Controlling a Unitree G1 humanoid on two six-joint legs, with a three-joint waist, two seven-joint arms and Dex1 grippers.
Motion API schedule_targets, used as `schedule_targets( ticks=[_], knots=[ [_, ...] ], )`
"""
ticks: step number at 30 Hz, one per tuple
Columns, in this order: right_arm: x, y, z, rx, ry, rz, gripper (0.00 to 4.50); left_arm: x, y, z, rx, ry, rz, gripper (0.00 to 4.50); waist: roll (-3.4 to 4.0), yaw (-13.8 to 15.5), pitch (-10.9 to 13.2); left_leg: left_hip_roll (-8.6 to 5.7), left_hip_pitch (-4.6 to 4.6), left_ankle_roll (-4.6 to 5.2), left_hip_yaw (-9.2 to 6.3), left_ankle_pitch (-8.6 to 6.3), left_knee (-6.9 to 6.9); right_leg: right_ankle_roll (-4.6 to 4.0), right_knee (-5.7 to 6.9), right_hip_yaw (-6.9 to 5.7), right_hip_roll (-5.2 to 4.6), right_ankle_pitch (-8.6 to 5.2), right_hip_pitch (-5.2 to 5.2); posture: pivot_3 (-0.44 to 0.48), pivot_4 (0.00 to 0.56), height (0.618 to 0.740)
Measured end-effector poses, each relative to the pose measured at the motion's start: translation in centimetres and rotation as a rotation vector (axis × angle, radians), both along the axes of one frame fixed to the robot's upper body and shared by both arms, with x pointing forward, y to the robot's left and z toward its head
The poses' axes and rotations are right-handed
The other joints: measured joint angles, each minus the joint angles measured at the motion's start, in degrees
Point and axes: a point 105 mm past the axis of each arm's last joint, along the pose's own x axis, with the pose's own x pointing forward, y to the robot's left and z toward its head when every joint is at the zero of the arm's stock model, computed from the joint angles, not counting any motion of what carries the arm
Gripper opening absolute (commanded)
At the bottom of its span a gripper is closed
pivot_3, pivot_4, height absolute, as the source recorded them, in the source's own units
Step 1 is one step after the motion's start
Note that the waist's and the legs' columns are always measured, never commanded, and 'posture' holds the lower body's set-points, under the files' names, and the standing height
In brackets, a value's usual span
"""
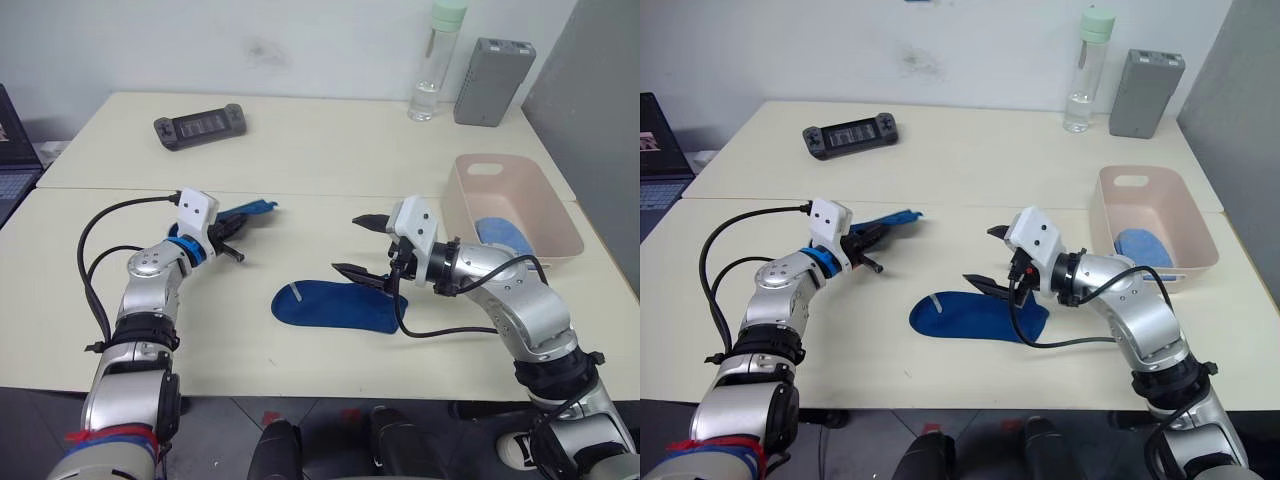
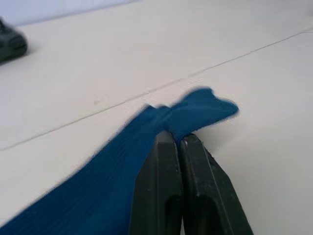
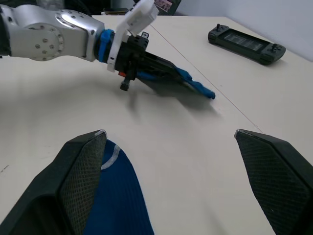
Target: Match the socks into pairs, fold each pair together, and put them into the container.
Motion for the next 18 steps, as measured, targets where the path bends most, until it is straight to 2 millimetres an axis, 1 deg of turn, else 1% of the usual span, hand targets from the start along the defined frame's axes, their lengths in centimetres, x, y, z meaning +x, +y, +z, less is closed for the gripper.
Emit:
schedule_targets(
  ticks=[4,9,11,14,16,17,18],
  knots=[
    [0.8,-1.4,0.8,0.008,-0.013,-0.041,4.5,-1.8,-4.2,-0.5,0.014,0.036,-0.139,0.02,0.0,0.2,0.0,-0.01,0.02,0.0,-0.02,0.0,0.04,0.03,0.01,-0.02,-0.01,-0.02,0.04,0.0,0.15,0.74],
    [1.8,-3.3,1.1,-0.036,-0.036,-0.079,4.5,-2.8,-9.0,-1.7,-0.012,0.076,-0.224,0.02,0.0,0.22,0.0,-0.03,0.04,0.01,0.0,0.0,0.06,0.06,0.01,0.02,0.0,-0.03,0.05,0.0,0.15,0.74],
    [2.0,-3.5,1.0,-0.036,-0.033,-0.086,4.5,-2.9,-10.3,-1.7,-0.041,0.073,-0.233,0.02,0.0,0.11,0.0,-0.02,0.04,0.01,0.0,0.0,0.05,0.02,0.01,0.03,0.01,-0.01,0.03,0.0,0.15,0.74],
    [2.0,-3.5,1.0,-0.037,-0.039,-0.089,4.5,-2.4,-12.2,-0.3,-0.088,0.028,-0.233,0.02,0.0,0.07,0.0,-0.03,0.04,0.01,-0.01,0.0,0.06,0.02,0.02,0.03,0.01,0.0,0.04,0.0,0.15,0.74],
    [2.0,-3.5,1.1,-0.037,-0.043,-0.089,4.5,-2.1,-12.7,0.4,-0.058,0.012,-0.23,0.02,0.0,-0.03,0.0,-0.04,0.08,0.01,0.02,0.0,0.05,0.04,0.02,0.08,0.01,-0.01,0.06,0.0,0.15,0.74],
    [2.0,-3.5,1.1,-0.037,-0.045,-0.089,4.5,-2.1,-12.8,0.1,-0.031,0.016,-0.231,0.02,0.01,-0.15,-0.01,-0.05,0.11,0.01,0.04,0.0,0.03,0.05,0.01,0.11,0.01,-0.01,0.07,0.0,0.15,0.74],
    [2.0,-3.5,1.1,-0.038,-0.048,-0.09,4.5,-2.4,-12.9,-0.6,0.001,0.036,-0.237,0.02,0.01,-0.25,-0.01,-0.05,0.11,0.02,0.03,0.0,0.02,0.05,0.01,0.11,0.02,-0.01,0.06,0.0,0.15,0.74]
  ],
)
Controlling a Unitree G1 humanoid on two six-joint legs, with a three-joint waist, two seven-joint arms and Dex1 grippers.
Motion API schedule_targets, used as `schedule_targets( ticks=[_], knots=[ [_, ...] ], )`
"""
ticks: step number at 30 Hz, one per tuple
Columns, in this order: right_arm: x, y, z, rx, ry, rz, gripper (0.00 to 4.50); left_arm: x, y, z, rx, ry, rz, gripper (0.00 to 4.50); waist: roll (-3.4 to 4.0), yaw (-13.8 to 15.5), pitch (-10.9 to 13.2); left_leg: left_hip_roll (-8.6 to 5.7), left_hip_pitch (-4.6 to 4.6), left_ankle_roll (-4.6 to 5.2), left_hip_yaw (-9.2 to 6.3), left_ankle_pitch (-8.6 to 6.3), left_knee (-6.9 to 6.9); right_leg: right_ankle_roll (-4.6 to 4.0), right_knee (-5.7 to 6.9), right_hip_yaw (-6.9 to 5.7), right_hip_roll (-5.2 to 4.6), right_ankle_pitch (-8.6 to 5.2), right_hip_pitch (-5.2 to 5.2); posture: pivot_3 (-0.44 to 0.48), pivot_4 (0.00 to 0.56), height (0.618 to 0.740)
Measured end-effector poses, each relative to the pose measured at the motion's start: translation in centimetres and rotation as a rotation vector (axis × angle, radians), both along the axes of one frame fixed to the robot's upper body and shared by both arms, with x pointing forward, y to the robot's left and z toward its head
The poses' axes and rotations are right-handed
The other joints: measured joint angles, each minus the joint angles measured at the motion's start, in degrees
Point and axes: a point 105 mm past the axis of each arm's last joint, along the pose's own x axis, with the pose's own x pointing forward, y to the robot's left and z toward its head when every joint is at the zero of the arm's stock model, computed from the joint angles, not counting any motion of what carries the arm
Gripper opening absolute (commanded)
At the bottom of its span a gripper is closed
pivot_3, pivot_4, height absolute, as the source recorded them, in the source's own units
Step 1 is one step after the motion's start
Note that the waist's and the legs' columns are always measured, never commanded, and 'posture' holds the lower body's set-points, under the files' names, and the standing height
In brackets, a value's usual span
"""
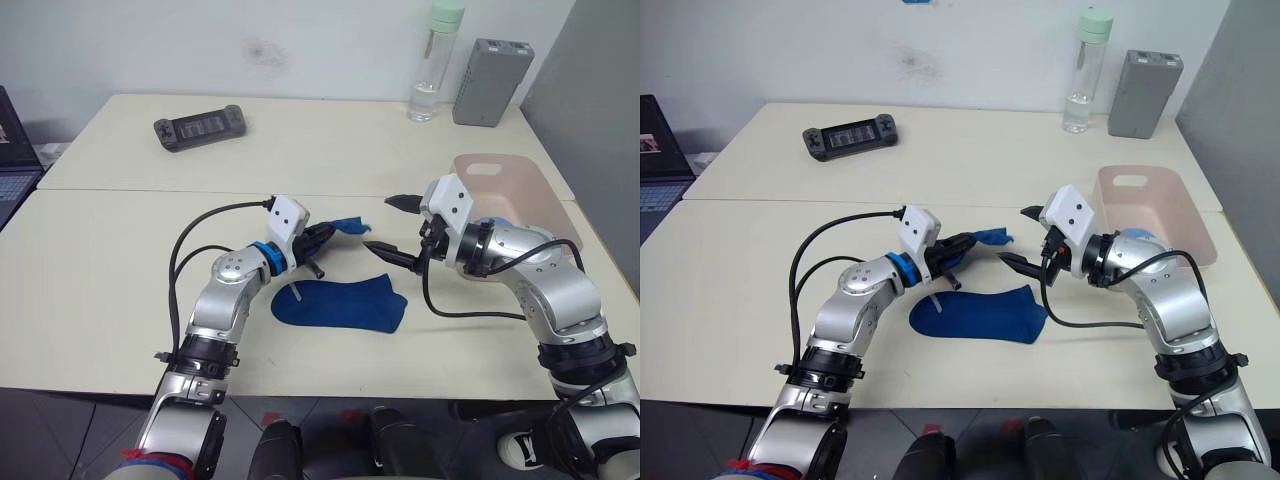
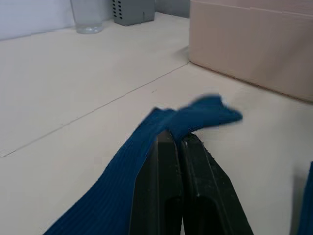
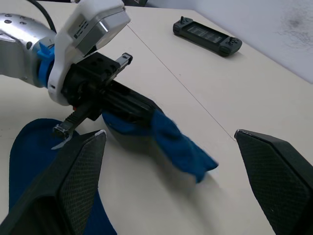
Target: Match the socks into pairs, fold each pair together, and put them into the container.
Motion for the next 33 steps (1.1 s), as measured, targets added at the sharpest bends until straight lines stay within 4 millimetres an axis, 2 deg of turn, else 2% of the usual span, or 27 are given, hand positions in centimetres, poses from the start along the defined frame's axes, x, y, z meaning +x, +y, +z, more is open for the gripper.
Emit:
schedule_targets(
  ticks=[2,3,5,12,14,17,20,23,26,28,30,33],
  knots=[
    [0.1,-0.1,0.0,-0.003,-0.006,-0.003,4.5,-0.9,-0.1,-2.2,0.049,0.067,-0.027,0.02,0.0,-0.08,0.0,0.01,-0.01,0.0,0.0,0.0,0.0,-0.01,0.0,-0.01,0.0,0.0,-0.01,0.0,0.15,0.74],
    [0.1,-0.2,-0.1,-0.005,-0.008,-0.007,4.5,-1.4,0.0,-3.3,0.068,0.107,-0.043,0.2,0.0,-0.05,0.0,0.01,-0.03,0.0,-0.02,0.0,-0.01,-0.01,-0.01,-0.03,0.0,0.0,-0.02,0.0,0.15,0.74],
    [0.3,-0.3,-0.5,-0.005,0.002,-0.013,4.5,-2.0,0.1,-4.2,0.087,0.143,-0.068,0.61,0.0,0.16,0.0,0.01,-0.04,0.0,-0.02,0.0,0.0,-0.01,0.0,-0.04,0.0,0.0,-0.02,0.0,0.15,0.74],
    [0.7,-0.7,-1.8,-0.027,0.039,-0.038,4.5,-2.5,0.5,-1.8,0.061,0.095,-0.101,2.92,0.0,0.28,0.0,0.02,-0.04,-0.01,-0.01,0.0,0.02,0.05,-0.01,-0.04,-0.01,-0.03,-0.01,0.0,0.15,0.74],
    [1.4,-1.1,-2.6,-0.054,0.057,-0.072,4.5,-2.9,2.0,-0.6,0.042,0.094,-0.092,3.55,-0.01,-0.11,0.01,0.04,0.0,0.0,0.01,0.0,-0.02,0.05,0.01,-0.01,0.01,-0.03,-0.03,0.0,0.15,0.74],
    [2.7,-2.2,-4.0,-0.07,0.109,-0.15,4.5,-3.3,6.0,1.3,0.042,0.093,-0.034,4.48,0.02,-0.74,0.02,0.06,0.01,0.0,-0.01,0.0,-0.03,0.09,0.04,-0.04,0.02,-0.07,-0.05,0.0,0.15,0.74],
    [3.5,-1.7,-4.1,-0.053,0.138,-0.162,4.5,-3.0,8.6,1.9,0.043,0.084,0.044,4.48,0.02,-1.05,0.02,0.04,0.0,0.0,0.0,0.0,0.0,0.12,0.02,-0.03,0.01,-0.09,-0.02,0.0,0.15,0.74],
    [4.1,-0.4,-3.8,-0.045,0.156,-0.148,4.5,-1.0,11.7,1.8,0.031,0.067,0.204,4.48,0.01,-1.12,0.02,0.05,-0.01,0.0,-0.04,0.0,0.02,0.1,0.02,-0.08,0.01,-0.07,-0.02,0.0,0.15,0.74],
    [4.6,0.5,-4.5,-0.051,0.22,-0.141,4.5,0.7,14.2,1.1,0.004,0.091,0.322,4.48,0.01,-1.08,0.02,0.04,-0.03,0.0,-0.03,0.0,0.01,0.01,-0.01,-0.09,0.0,-0.02,-0.03,0.0,0.15,0.74],
    [4.9,1.0,-5.7,-0.066,0.264,-0.143,4.5,1.5,14.6,0.5,-0.023,0.116,0.354,4.48,0.01,-0.99,0.02,0.03,-0.07,0.0,-0.03,0.0,0.02,-0.05,-0.02,-0.1,-0.01,0.01,-0.03,0.0,0.15,0.74],
    [5.2,1.1,-6.8,-0.074,0.312,-0.157,4.5,2.1,14.1,-0.2,-0.048,0.134,0.351,4.48,0.01,-0.72,0.02,0.02,-0.1,0.0,-0.02,0.0,0.02,-0.07,-0.03,-0.11,-0.03,0.02,-0.06,0.0,0.15,0.74],
    [5.4,1.2,-7.5,-0.093,0.338,-0.17,4.5,2.6,13.5,-1.3,-0.047,0.158,0.338,4.48,0.02,-0.71,0.02,0.02,-0.12,0.0,-0.02,0.0,-0.02,-0.07,-0.01,-0.11,-0.03,0.02,-0.11,0.0,0.15,0.74]
  ],
)
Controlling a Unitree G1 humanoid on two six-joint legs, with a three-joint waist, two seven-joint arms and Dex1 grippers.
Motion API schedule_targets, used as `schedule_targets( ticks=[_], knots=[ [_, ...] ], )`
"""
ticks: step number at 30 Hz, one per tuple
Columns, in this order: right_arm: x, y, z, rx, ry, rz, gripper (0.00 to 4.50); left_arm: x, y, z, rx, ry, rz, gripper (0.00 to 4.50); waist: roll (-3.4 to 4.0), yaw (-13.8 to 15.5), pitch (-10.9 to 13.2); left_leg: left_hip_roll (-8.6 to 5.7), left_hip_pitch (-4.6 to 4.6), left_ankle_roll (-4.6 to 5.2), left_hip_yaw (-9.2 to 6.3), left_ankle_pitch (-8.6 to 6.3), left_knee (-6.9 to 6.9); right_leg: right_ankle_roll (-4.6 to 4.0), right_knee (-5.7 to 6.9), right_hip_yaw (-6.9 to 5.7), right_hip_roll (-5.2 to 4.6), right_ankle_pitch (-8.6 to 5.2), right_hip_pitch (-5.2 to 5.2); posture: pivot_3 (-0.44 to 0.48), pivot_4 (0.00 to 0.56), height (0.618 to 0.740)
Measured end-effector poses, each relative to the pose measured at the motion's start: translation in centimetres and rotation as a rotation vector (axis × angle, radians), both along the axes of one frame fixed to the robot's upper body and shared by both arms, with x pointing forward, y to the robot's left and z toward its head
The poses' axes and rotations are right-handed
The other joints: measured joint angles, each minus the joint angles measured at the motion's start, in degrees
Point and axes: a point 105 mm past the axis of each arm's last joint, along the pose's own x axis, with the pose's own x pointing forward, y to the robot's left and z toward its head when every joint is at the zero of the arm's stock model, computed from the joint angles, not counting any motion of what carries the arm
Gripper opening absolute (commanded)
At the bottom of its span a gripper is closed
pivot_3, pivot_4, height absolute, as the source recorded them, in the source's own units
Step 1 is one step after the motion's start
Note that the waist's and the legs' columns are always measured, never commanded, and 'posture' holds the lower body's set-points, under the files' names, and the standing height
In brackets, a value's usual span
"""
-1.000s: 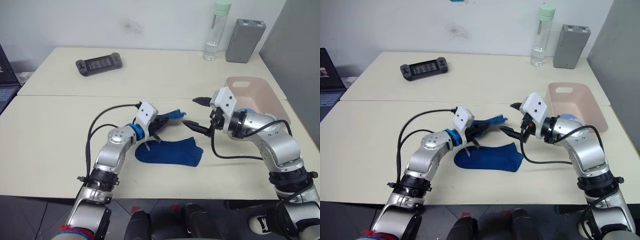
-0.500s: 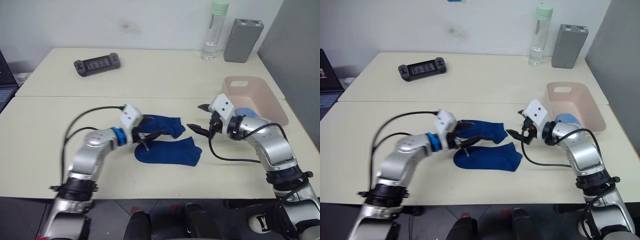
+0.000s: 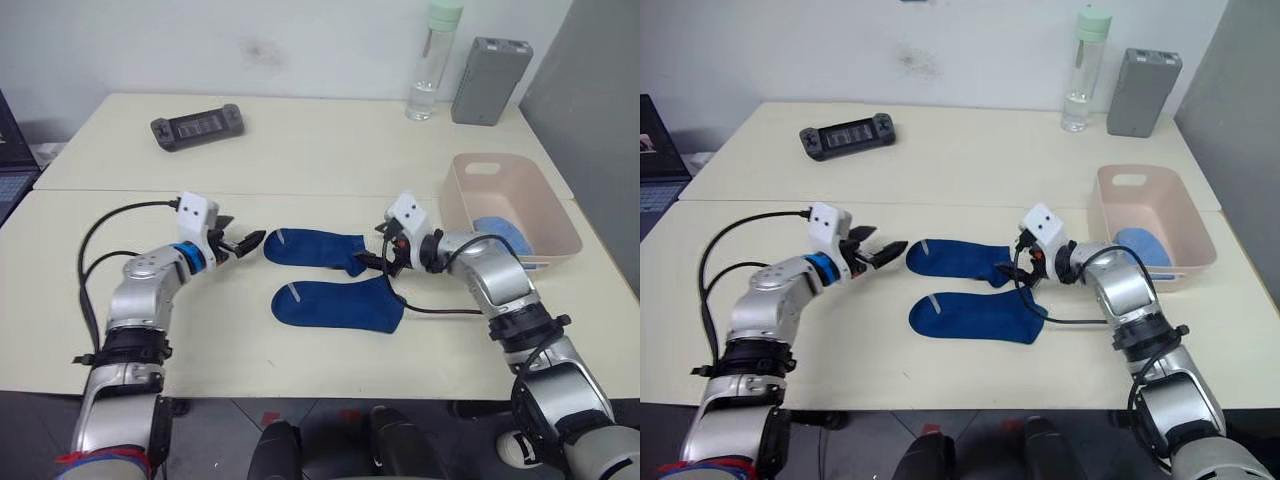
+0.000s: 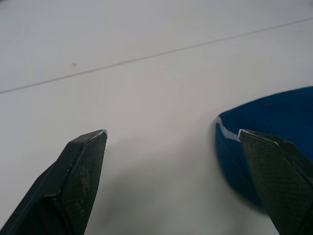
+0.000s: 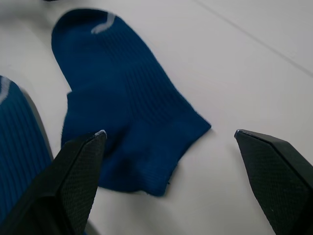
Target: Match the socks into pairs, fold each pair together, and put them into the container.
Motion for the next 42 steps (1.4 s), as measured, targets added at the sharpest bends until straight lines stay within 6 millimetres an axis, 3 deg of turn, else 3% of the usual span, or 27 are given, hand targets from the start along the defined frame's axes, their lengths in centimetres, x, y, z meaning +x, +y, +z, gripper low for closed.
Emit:
schedule_targets(
  ticks=[5,8,19,20,26,33,39,42],
  knots=[
    [0.2,-0.1,-0.9,-0.021,0.024,-0.017,4.5,0.3,-0.3,-0.8,0.032,0.025,-0.025,4.48,0.0,-0.12,0.0,0.0,0.01,0.0,-0.01,0.0,-0.01,0.0,0.03,-0.01,0.01,0.0,0.0,0.0,0.15,0.74],
    [0.2,0.4,-1.3,-0.017,0.036,-0.014,4.11,0.3,-0.4,-1.4,0.055,0.039,-0.038,3.87,0.0,-0.52,0.0,0.01,0.03,0.0,-0.01,0.0,-0.01,0.0,0.05,-0.01,0.01,0.0,0.0,0.0,0.15,0.74],
    [0.2,0.8,-1.9,-0.027,0.053,0.015,0.2,0.1,-1.3,-1.5,0.099,0.026,-0.118,0.28,0.0,-0.53,0.0,0.0,0.03,0.0,-0.02,0.0,0.01,0.0,0.06,-0.02,0.01,0.0,0.03,0.0,0.15,0.74],
    [0.2,0.7,-1.8,-0.029,0.053,0.016,0.0,0.1,-1.2,-1.5,0.102,0.025,-0.118,0.01,0.0,-0.53,0.0,0.0,0.03,0.0,-0.02,0.0,0.0,0.0,0.06,-0.02,0.01,0.0,0.03,0.0,0.15,0.74],
    [0.5,-0.4,-0.4,-0.03,0.027,0.014,0.0,-0.1,-1.1,-1.2,0.055,0.027,-0.108,0.01,0.01,-0.62,0.0,0.01,0.02,0.0,-0.01,0.0,-0.01,0.01,0.06,-0.01,0.01,0.0,-0.01,0.0,0.15,0.74],
    [-0.4,0.2,4.0,0.097,0.008,0.047,0.0,-1.1,-1.3,3.7,-0.077,-0.045,-0.146,0.01,0.01,-0.58,0.0,0.02,0.01,0.0,-0.06,0.0,-0.01,0.01,0.05,-0.03,0.01,0.0,0.01,0.0,0.15,0.74],
    [-2.8,-0.5,7.5,0.192,0.053,0.091,0.0,-3.8,-2.1,6.4,-0.149,-0.028,-0.208,0.01,0.01,-0.56,0.0,0.02,-0.01,0.0,-0.1,0.0,-0.02,0.04,0.03,-0.05,0.0,-0.03,0.01,0.0,0.15,0.74],
    [-5.2,-1.4,9.2,0.231,0.099,0.14,0.0,-5.9,-2.1,7.7,-0.168,-0.003,-0.234,0.01,0.01,-0.56,0.01,0.03,-0.01,0.01,-0.11,-0.01,-0.04,0.18,0.0,-0.06,0.0,-0.11,0.02,0.0,0.15,0.74]
  ],
)
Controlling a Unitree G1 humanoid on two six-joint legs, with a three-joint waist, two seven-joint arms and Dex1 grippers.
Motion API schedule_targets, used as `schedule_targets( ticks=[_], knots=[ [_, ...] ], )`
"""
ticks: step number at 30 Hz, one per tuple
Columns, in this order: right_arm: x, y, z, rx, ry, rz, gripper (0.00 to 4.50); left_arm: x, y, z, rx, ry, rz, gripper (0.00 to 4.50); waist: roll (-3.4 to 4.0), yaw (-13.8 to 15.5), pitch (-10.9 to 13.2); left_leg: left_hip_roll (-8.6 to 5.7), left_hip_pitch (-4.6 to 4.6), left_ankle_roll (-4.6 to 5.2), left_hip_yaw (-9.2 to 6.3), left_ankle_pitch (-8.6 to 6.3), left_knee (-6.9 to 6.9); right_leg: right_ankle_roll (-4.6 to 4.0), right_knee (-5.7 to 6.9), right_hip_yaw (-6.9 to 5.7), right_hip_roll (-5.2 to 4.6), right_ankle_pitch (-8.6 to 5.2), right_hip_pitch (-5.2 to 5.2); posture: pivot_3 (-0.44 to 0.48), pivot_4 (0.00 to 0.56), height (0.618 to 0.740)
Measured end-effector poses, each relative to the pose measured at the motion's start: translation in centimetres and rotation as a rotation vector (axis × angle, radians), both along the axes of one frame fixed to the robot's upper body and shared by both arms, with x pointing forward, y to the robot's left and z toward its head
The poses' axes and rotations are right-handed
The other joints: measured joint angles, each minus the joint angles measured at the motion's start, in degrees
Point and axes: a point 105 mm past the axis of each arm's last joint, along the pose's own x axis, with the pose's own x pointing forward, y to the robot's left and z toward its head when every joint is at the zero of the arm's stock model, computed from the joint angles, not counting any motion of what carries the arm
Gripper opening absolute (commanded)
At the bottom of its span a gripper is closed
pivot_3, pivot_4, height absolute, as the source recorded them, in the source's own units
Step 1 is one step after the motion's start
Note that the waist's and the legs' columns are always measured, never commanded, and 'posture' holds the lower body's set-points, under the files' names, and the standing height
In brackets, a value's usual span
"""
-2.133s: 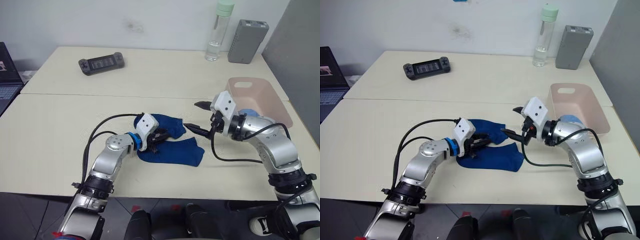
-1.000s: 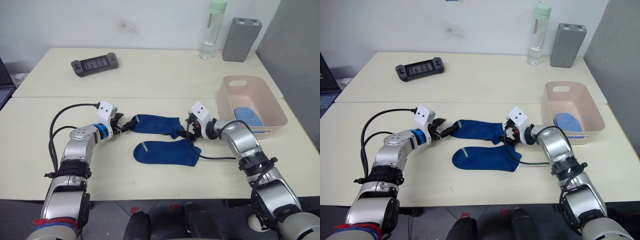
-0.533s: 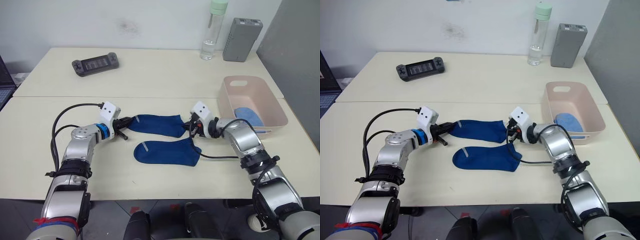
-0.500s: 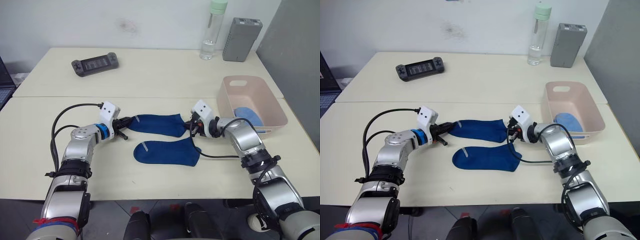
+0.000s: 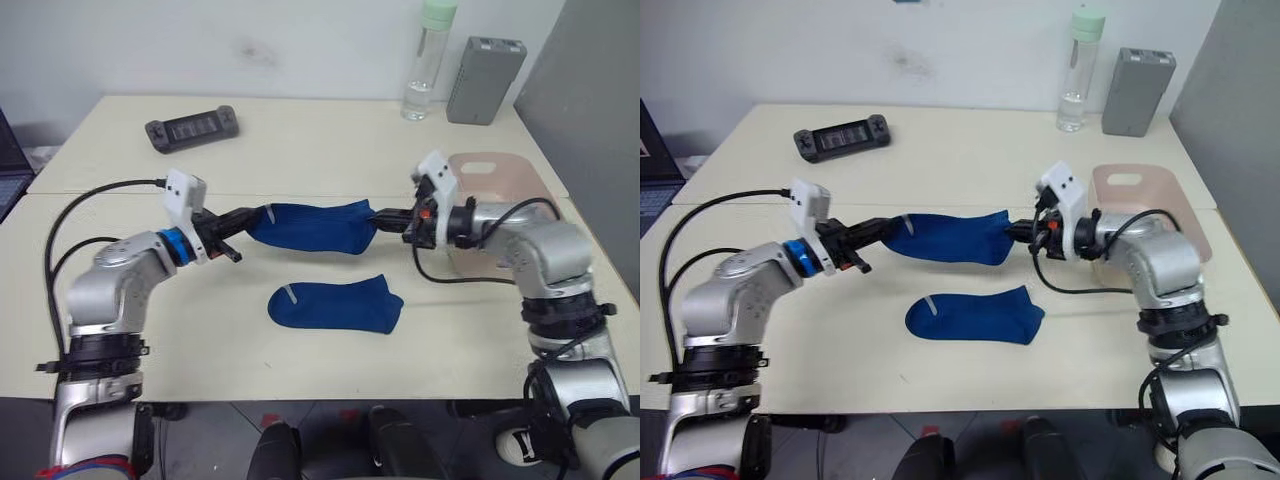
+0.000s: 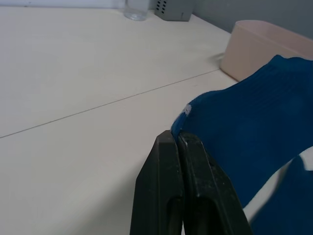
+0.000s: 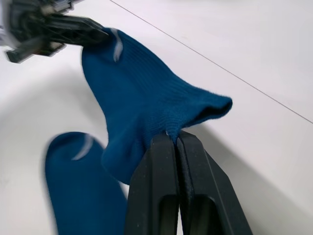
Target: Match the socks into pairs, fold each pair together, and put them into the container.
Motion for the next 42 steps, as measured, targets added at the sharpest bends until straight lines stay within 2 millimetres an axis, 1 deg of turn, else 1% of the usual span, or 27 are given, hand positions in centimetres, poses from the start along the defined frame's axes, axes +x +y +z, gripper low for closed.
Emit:
schedule_targets(
  ticks=[3,5,7,8,10,12,14,18,22,25,28,33,38,42],
  knots=[
    [-2.5,-0.7,0.0,0.015,0.074,0.053,0.0,-2.3,-0.5,0.2,-0.02,0.056,-0.047,0.01,0.0,0.0,0.0,0.0,0.02,0.0,0.0,0.0,0.0,0.1,-0.01,0.01,0.0,-0.06,0.03,0.0,0.15,0.74],
    [-4.5,-1.1,-0.7,0.01,0.139,0.094,0.0,-4.1,-0.9,-0.7,-0.013,0.123,-0.077,0.01,0.0,0.01,0.0,0.0,0.07,0.0,0.02,0.0,-0.01,0.11,-0.02,0.02,0.0,-0.08,0.05,0.0,0.15,0.74],
    [-5.7,-1.2,-1.5,0.01,0.188,0.112,0.0,-5.1,-0.9,-1.6,-0.016,0.18,-0.084,0.01,0.0,-0.06,0.0,0.0,0.08,0.0,0.03,0.0,0.0,0.13,-0.01,0.04,0.0,-0.08,0.04,0.0,0.15,0.74],
    [-6.2,-1.2,-2.0,0.006,0.203,0.112,0.0,-5.6,-1.0,-2.2,-0.012,0.204,-0.084,0.01,0.0,-0.09,0.0,0.0,0.08,0.0,0.04,0.0,0.0,0.13,-0.03,0.05,0.01,-0.09,0.03,0.0,0.15,0.74],
    [-7.1,-1.4,-3.7,-0.01,0.242,0.099,0.0,-6.7,-0.9,-3.7,0.018,0.25,-0.08,0.01,-0.01,-0.1,0.0,0.0,0.1,0.0,0.05,0.0,0.0,0.13,-0.07,0.07,0.01,-0.11,0.04,0.0,0.15,0.74],
    [-7.5,-1.5,-5.3,-0.025,0.277,0.078,0.0,-7.1,-1.0,-5.0,0.033,0.281,-0.065,0.01,-0.01,-0.05,0.0,0.0,0.09,0.0,0.09,0.0,0.01,0.13,-0.09,0.11,0.01,-0.11,0.04,0.0,0.15,0.74],
    [-7.3,-1.4,-5.9,-0.042,0.271,0.06,0.0,-7.0,-1.6,-5.7,0.023,0.289,-0.063,0.01,-0.03,-0.03,0.01,-0.02,0.09,-0.01,0.13,0.0,0.04,0.18,-0.09,0.15,0.0,-0.07,0.04,0.0,0.15,0.74],
    [-6.5,-1.6,-6.3,-0.062,0.226,0.03,0.0,-6.4,-2.2,-6.4,0.052,0.254,-0.049,0.01,-0.04,-0.01,0.01,-0.02,0.11,-0.01,0.14,0.0,0.03,0.19,-0.13,0.15,0.01,-0.06,0.05,0.0,0.15,0.74],
    [-5.2,-2.2,-7.7,-0.088,0.22,-0.014,0.0,-5.8,-2.4,-6.5,0.047,0.23,-0.032,0.01,-0.04,0.01,0.01,-0.01,0.06,0.0,0.15,0.0,-0.02,0.18,-0.23,0.16,0.01,-0.07,0.02,0.0,0.15,0.74],
    [-4.6,-2.4,-8.1,-0.092,0.205,-0.029,0.0,-5.8,-2.9,-6.8,0.041,0.237,-0.045,0.01,-0.04,-0.02,0.01,-0.01,0.04,0.0,0.16,0.0,-0.02,0.18,-0.31,0.18,0.01,-0.07,0.03,0.0,0.15,0.74],
    [-4.0,-2.6,-8.7,-0.102,0.199,-0.045,0.0,-6.2,-2.8,-7.4,0.041,0.256,-0.043,0.01,-0.04,-0.01,0.01,-0.01,0.04,0.0,0.15,0.0,-0.02,0.18,-0.35,0.18,0.01,-0.07,0.04,0.0,0.15,0.74],
    [-3.5,-2.7,-8.9,-0.104,0.192,-0.044,0.0,-6.8,-2.4,-7.8,0.046,0.272,-0.036,0.01,-0.04,0.02,0.01,-0.01,0.04,0.0,0.15,-0.01,-0.02,0.18,-0.36,0.17,0.01,-0.07,0.05,0.0,0.15,0.74],
    [-3.3,-2.9,-9.6,-0.121,0.208,-0.052,0.0,-6.7,-2.2,-7.6,0.051,0.253,-0.029,0.01,-0.04,0.02,0.01,-0.01,0.04,0.0,0.15,-0.01,-0.02,0.18,-0.38,0.18,0.01,-0.07,0.06,0.0,0.15,0.74],
    [-3.2,-2.9,-9.7,-0.122,0.213,-0.056,0.0,-6.4,-2.4,-8.0,0.053,0.246,-0.026,0.01,-0.04,0.04,0.01,-0.01,0.03,0.0,0.15,-0.01,-0.02,0.18,-0.39,0.17,0.01,-0.07,0.06,0.0,0.15,0.74]
  ],
)
